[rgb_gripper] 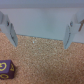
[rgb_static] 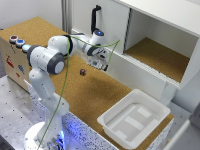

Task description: Slide left purple red block

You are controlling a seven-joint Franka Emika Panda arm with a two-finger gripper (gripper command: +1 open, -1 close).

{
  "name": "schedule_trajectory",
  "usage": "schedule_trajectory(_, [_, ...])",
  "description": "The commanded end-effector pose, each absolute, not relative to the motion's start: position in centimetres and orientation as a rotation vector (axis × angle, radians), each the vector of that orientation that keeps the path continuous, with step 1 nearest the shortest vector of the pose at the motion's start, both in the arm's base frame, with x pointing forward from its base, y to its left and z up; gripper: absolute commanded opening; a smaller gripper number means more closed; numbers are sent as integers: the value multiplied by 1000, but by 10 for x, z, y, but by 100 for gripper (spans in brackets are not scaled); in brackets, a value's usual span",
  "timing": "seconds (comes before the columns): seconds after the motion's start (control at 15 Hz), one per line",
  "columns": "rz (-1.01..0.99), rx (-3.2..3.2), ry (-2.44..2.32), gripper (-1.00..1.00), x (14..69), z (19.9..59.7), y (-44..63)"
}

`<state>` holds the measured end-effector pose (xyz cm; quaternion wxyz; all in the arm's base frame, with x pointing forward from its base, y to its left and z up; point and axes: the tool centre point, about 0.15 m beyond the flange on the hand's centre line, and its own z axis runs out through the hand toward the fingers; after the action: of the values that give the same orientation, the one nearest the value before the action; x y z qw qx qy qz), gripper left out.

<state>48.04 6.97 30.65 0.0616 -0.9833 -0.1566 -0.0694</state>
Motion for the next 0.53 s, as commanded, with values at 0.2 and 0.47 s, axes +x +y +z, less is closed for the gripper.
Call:
schedule_trajectory(0.2, [-171,-3003,-617,100,459,306,134])
schedule_trajectory(0.47, [-99,-2991,-726,100,425,296,185])
